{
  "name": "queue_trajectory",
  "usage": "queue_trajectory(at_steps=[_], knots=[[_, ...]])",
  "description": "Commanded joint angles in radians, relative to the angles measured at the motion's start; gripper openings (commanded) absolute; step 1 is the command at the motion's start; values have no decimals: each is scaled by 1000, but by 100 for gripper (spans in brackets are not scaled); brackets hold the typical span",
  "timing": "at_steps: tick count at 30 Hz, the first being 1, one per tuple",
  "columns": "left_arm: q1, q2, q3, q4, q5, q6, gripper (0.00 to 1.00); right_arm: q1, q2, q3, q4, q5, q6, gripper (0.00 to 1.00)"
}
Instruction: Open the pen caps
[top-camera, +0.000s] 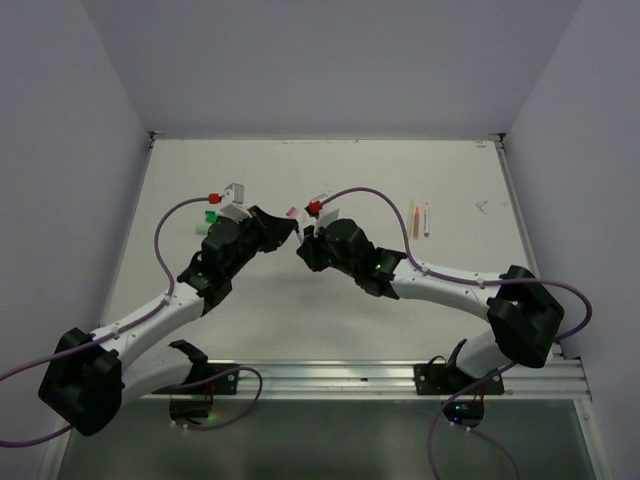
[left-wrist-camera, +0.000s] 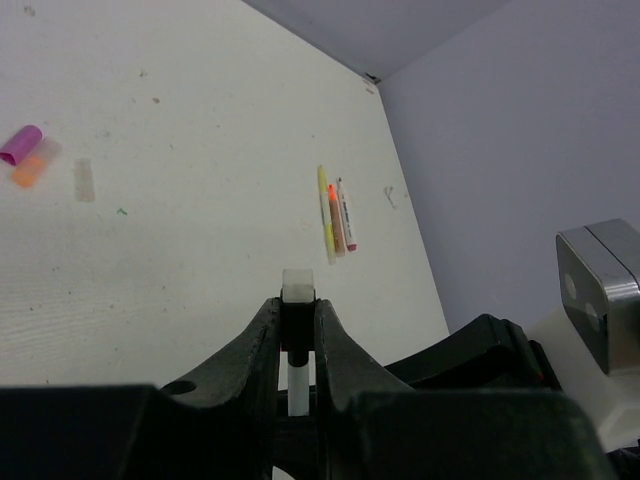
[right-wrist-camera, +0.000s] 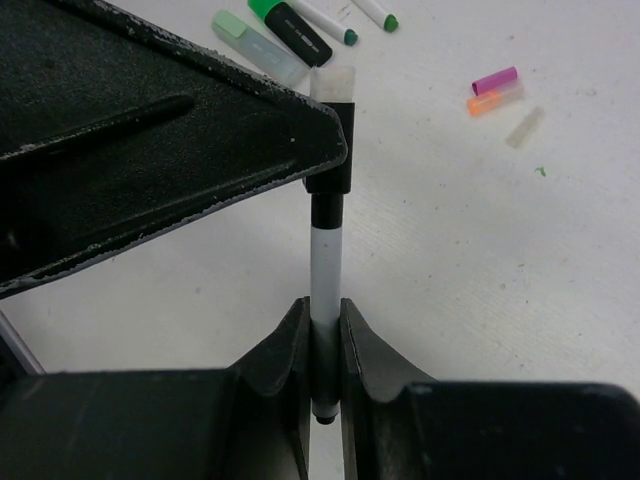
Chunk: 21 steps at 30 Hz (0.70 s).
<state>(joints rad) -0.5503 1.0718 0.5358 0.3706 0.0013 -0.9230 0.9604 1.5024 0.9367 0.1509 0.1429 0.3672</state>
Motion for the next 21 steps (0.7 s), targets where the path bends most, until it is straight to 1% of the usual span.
queue_trajectory(at_steps=[1, 2, 5, 8, 18, 21], knots=[[-5, -10, 6, 70, 42, 26, 18, 5, -37, 16, 41, 41, -33, 0], [-5, -9, 12, 59, 52, 39, 27, 3, -47, 10, 38, 40, -40, 0], [-5, 5, 46, 19, 88, 65, 38, 3, -67, -16, 33, 27, -70, 0], [-5, 19, 72, 2, 120, 82, 43, 4, -90, -39, 36, 15, -96, 0], [-5, 39, 102, -12, 149, 88, 41, 5, -100, -49, 30, -8, -128, 0], [-5, 48, 102, -15, 157, 88, 36, 6, -96, -45, 32, -9, -129, 0]])
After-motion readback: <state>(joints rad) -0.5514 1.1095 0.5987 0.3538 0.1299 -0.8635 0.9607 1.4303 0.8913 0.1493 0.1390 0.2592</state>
